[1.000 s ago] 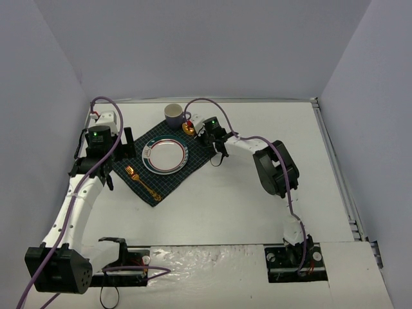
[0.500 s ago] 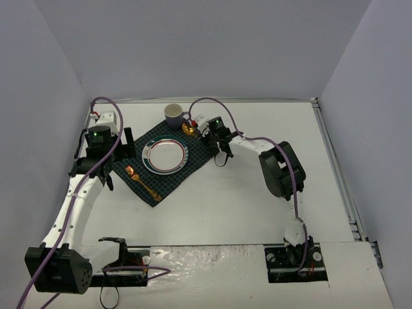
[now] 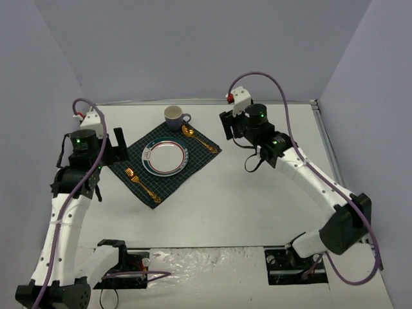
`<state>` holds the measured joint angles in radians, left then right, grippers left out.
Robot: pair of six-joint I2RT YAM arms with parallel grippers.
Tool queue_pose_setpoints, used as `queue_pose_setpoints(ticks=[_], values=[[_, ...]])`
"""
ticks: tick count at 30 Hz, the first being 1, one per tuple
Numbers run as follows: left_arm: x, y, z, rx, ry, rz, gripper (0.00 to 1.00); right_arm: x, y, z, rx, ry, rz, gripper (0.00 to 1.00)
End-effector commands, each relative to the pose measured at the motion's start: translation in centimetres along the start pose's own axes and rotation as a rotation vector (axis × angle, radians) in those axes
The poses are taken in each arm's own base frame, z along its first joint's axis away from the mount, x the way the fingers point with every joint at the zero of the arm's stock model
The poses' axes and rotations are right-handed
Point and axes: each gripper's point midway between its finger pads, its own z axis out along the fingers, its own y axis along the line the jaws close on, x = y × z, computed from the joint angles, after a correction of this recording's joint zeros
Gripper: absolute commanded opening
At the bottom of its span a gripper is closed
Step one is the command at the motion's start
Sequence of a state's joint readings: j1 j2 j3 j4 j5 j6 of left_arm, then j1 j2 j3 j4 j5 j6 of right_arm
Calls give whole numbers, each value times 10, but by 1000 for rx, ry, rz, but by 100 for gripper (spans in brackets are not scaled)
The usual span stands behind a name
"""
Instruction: Set the dinner table for one person
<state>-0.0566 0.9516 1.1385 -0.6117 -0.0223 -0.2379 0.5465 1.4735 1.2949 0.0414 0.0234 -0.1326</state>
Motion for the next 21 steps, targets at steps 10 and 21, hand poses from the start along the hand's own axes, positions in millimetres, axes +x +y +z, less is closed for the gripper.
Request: queue_pose_setpoints(ticks=[10,21], values=[[-1,35,-103,-108,-136,-11,97,-11,-82,-176,384,-246,166,100],[26,51,-132,-157,-175,-42,97,24,-99,-253,483,-388,316,100]])
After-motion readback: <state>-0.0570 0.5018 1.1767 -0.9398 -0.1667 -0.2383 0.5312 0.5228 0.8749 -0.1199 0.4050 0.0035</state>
